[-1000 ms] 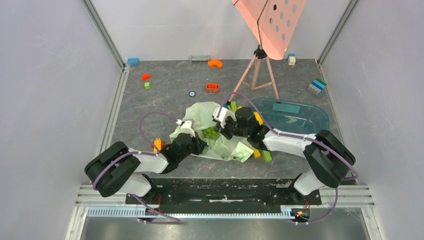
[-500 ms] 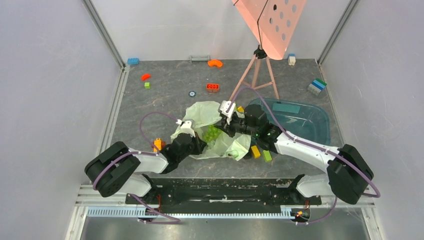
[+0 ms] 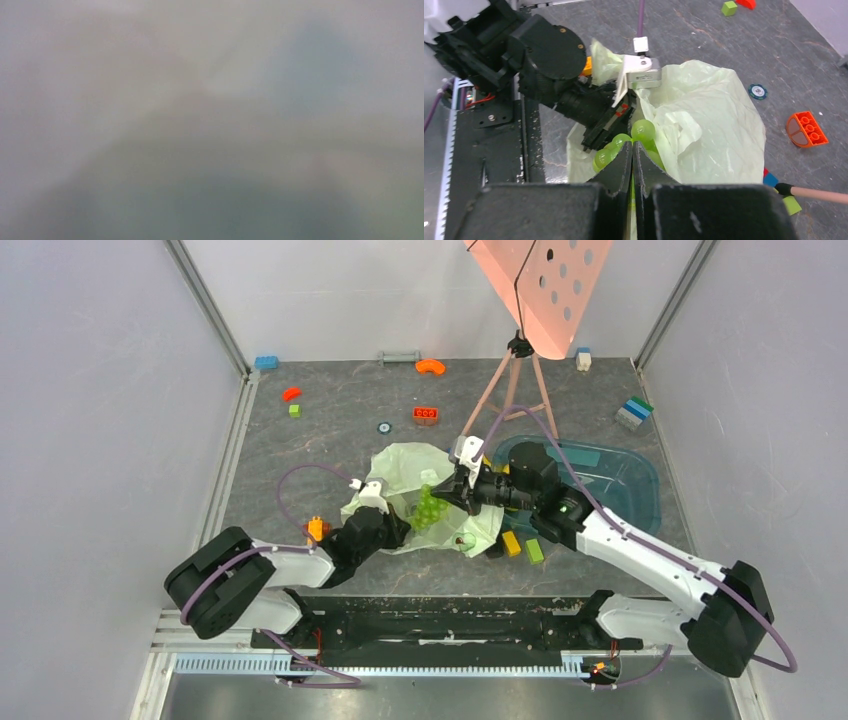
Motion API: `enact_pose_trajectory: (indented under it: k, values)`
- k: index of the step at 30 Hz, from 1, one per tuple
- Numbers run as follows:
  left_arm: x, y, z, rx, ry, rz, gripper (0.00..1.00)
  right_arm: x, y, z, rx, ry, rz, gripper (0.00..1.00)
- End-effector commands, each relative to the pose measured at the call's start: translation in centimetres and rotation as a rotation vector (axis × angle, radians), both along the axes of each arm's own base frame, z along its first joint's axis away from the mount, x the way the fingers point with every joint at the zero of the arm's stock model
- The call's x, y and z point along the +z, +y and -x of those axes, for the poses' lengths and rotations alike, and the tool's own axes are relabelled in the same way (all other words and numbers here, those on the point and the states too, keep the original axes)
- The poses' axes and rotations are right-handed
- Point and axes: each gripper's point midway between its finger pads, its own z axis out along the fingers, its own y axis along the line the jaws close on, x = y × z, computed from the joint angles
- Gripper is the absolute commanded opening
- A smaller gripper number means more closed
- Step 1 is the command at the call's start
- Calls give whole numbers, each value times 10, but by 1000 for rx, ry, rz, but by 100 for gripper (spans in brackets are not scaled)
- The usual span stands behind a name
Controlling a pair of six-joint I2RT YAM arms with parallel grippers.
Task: Take the fake fruits out of the plastic bag
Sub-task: Take out the fake fruit from the plastic bag, then place the fake fruit in the bin.
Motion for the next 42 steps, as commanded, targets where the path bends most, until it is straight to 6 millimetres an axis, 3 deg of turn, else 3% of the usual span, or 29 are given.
enact_pose_trajectory:
  k: [1, 5, 13, 22, 27, 33, 37, 42]
  values:
    - [12, 3, -8, 53, -25, 17, 2, 44, -1, 21, 74, -33, -59, 0]
    - [15, 1, -7, 49, -22, 23, 2, 61, -4, 33, 108, -30, -86, 0]
    - [20, 1, -8, 41, -21, 5, 2, 117, 1, 49, 142, 10, -314, 0]
    - [13, 3, -5, 34, 2, -17, 2, 193, -9, 27, -2, -36, -483, 0]
    - [11, 5, -3, 34, 9, -22, 2, 224, -20, 16, -94, -54, -554, 0]
    - [13, 9, 0, 37, 4, -32, 2, 220, -69, -23, -456, -101, -471, 0]
    - [14, 12, 1, 40, 1, -40, 2, 198, -114, -47, -730, -119, -361, 0]
    - [13, 13, 2, 40, 2, -45, 2, 173, -157, -55, -940, -124, -262, 0]
